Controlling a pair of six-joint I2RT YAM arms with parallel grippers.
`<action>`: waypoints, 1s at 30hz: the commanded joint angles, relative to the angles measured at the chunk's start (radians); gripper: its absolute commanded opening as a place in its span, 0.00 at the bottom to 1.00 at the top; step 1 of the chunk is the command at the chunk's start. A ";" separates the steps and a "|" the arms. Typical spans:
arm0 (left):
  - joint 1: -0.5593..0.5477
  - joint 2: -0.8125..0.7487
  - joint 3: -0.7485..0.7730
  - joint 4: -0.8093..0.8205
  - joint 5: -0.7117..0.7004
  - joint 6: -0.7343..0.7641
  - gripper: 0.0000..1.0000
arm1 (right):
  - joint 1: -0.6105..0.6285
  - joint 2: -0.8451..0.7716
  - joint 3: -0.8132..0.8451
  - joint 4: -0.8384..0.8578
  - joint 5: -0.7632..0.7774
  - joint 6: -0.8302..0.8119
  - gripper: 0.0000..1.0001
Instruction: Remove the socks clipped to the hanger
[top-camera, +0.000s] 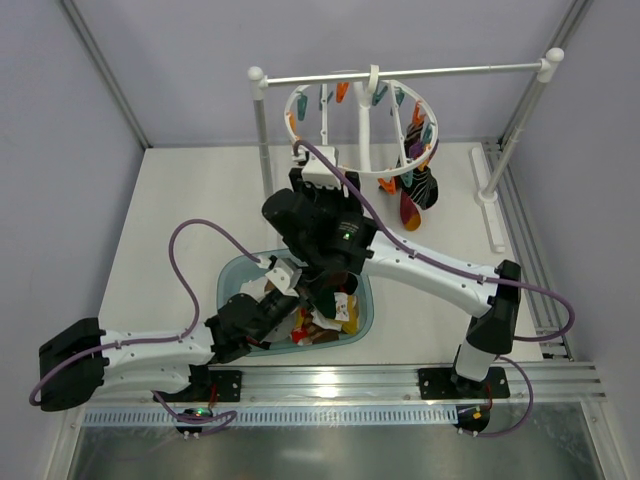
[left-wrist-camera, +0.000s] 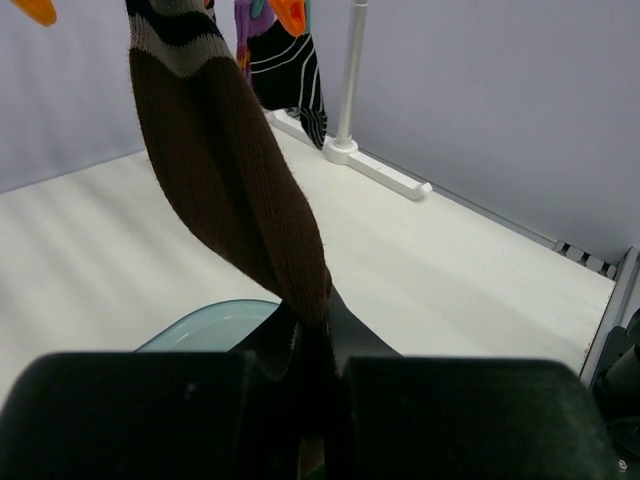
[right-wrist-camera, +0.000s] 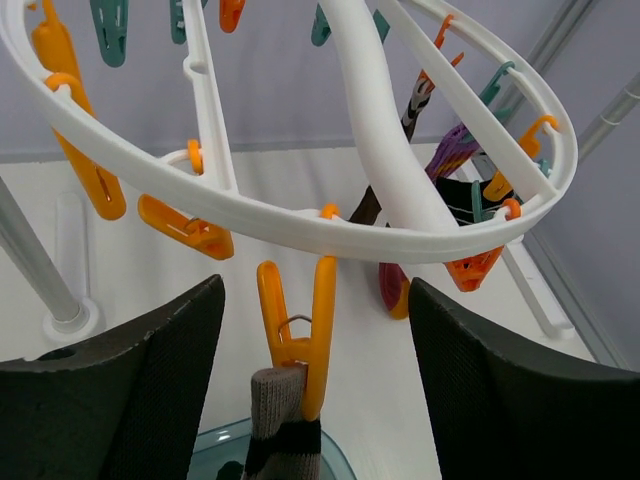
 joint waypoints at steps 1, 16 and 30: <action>-0.001 0.002 0.001 0.041 0.011 0.011 0.00 | -0.006 0.007 0.026 0.080 0.062 -0.058 0.75; -0.001 0.004 0.003 0.036 0.017 0.007 0.00 | -0.029 0.015 0.000 0.175 0.066 -0.152 0.46; -0.001 0.010 0.006 0.032 0.016 0.011 0.00 | -0.034 0.027 -0.003 0.198 0.070 -0.173 0.04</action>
